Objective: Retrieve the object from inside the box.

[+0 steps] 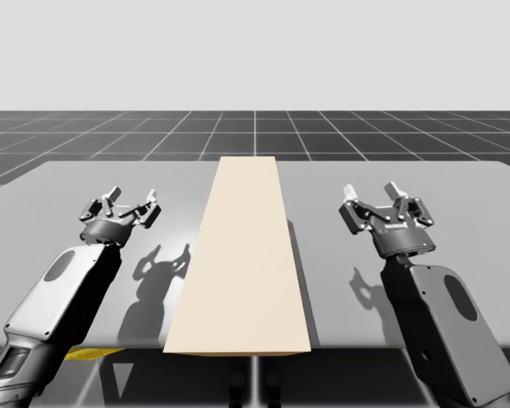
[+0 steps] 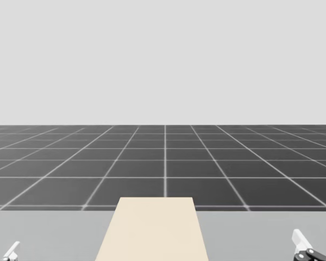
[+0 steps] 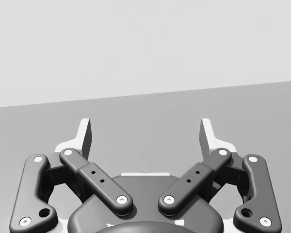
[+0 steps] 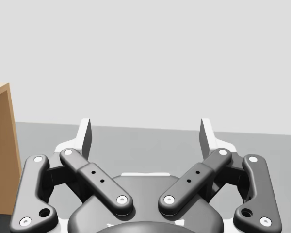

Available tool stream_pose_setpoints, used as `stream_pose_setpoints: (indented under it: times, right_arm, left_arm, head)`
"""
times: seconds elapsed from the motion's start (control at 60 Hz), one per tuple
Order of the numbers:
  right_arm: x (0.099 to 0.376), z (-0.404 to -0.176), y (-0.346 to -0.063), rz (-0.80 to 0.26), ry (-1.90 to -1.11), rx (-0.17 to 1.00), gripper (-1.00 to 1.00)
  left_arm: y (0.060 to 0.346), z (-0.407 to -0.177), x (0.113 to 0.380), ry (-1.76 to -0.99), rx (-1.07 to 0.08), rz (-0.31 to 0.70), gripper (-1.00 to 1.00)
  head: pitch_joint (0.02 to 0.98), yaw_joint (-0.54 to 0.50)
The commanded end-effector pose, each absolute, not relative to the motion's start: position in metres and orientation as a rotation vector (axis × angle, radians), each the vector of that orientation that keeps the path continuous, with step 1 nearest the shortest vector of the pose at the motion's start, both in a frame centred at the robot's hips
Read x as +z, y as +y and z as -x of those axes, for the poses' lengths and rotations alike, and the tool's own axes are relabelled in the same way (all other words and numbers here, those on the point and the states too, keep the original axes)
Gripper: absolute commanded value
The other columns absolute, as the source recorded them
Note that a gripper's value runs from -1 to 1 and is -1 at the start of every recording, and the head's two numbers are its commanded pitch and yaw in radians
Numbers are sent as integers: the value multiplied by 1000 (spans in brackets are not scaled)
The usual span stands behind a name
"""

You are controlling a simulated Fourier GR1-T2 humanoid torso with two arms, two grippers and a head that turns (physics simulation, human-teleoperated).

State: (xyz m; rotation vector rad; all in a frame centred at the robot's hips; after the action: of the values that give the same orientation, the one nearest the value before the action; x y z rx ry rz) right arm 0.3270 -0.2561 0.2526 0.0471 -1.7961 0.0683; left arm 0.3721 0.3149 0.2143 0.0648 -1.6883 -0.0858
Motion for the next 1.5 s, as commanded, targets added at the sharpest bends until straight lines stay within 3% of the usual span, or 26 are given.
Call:
stream_pose_setpoints:
  times: [0.017,0.067,0.15,0.333,0.4,0.533,0.7,0.833,1.1,1.35,1.5]
  right_arm:
    - [251,-325,-251,-58,-1787,68,-1000]
    - [251,-325,-250,-88,-1776,94,-1000]
    - [247,-328,-251,-79,-1738,115,-1000]
    - [229,-328,-244,-205,-1537,273,-1000]
    - [226,-326,-240,-222,-1513,337,-1000]
    - [216,-316,-222,-315,-1459,510,-1000]
    - [204,-306,-201,-429,-1438,644,-1000]
    - [192,-301,-173,-551,-1371,730,-1000]
    - [171,-311,-147,-585,-1322,753,-1000]
    - [143,-335,-124,-595,-1379,769,-1000]
    - [136,-349,-120,-621,-1359,732,-1000]
  left_arm:
    - [315,-372,214,-1686,-87,-53,-1000]
    - [315,-372,214,-1672,-88,-46,-1000]
    - [311,-370,212,-1579,-135,30,-1000]
    - [303,-368,196,-1419,-309,139,-1000]
    - [298,-364,193,-1407,-377,159,-1000]
    - [267,-345,185,-1387,-618,253,-1000]
    - [240,-329,177,-1368,-756,272,-1000]
    - [235,-328,174,-1359,-769,269,-1000]
    - [233,-328,171,-1355,-790,241,-1000]
    - [232,-328,170,-1359,-808,228,-1000]
    - [232,-327,170,-1361,-811,227,-1000]
  head:
    - [166,10]
    - [166,9]
    - [167,7]
    - [168,6]
    - [166,5]
    - [165,2]
    - [169,-3]
    - [166,-1]
    - [184,-17]
    - [201,-26]
    - [216,-35]
